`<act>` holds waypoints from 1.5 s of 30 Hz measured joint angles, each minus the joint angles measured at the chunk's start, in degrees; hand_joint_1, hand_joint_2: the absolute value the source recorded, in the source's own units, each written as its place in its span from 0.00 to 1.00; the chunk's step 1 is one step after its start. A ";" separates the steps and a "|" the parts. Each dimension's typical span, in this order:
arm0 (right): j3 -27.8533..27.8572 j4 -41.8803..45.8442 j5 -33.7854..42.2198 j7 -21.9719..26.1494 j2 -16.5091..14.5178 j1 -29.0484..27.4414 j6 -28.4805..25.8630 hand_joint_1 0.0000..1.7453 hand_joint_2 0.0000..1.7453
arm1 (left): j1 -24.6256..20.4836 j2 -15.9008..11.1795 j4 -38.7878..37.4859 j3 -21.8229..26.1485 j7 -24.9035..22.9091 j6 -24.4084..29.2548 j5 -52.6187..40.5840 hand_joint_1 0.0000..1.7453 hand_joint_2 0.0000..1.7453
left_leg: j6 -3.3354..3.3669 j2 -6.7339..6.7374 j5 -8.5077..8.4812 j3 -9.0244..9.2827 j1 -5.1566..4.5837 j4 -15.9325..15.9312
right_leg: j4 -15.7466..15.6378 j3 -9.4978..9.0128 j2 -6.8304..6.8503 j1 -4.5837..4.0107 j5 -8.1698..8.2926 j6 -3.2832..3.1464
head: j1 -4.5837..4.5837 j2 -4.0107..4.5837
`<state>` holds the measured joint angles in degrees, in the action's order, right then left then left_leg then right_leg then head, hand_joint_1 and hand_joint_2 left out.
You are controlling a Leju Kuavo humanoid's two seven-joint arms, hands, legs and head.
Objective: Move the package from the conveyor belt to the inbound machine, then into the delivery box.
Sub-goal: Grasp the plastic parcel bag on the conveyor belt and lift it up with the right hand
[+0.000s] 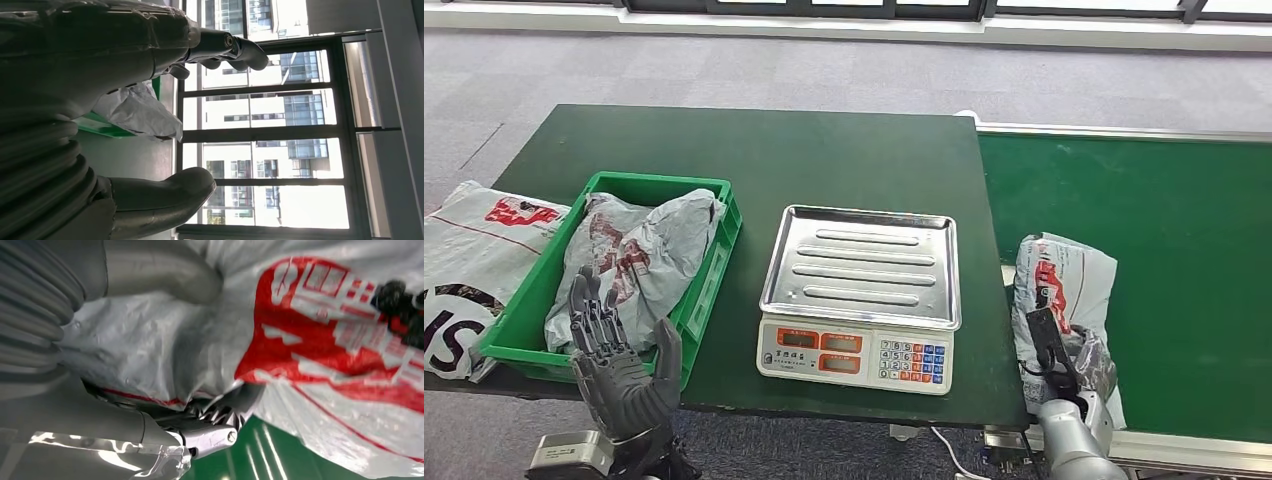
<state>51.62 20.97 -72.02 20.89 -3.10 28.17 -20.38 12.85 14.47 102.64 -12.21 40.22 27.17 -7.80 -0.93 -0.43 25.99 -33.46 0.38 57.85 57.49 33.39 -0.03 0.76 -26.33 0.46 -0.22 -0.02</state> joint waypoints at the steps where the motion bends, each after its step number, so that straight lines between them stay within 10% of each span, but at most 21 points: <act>1: -0.19 0.01 0.53 0.31 0.02 -0.11 -0.38 1.00 1.00 | -0.02 0.01 -0.03 0.04 0.00 -0.02 0.05 0.00 1.00 | 0.00 0.00 0.00 0.01 0.00 0.00 | 0.00 0.00 0.00 0.00 0.00 0.00 | -0.01 0.01; 12: 2.38 7.55 18.32 14.49 -1.63 -2.71 -19.22 1.00 1.00 | -0.84 0.24 -1.23 0.57 0.00 -0.77 0.57 0.00 1.00 | -0.02 -0.10 0.02 -0.10 0.00 -0.01 | 0.02 0.08 0.04 0.00 -0.02 -0.01 | 0.00 0.00; 45: 5.45 16.01 21.61 16.20 -4.24 -4.73 -19.55 1.00 1.00 | -0.87 0.46 -1.92 1.09 0.01 -0.57 0.51 0.00 1.00 | 0.03 -0.01 0.04 -0.09 0.00 0.00 | 0.01 0.07 0.00 0.03 -0.01 0.00 | 0.01 0.01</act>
<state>57.07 36.98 -50.41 37.09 -7.34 23.44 -39.93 11.99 14.93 100.71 -11.13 40.22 26.60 -7.29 -0.90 -0.43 26.03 -33.55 0.37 57.84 57.51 33.46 -0.03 0.80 -26.34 0.46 -0.21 -0.02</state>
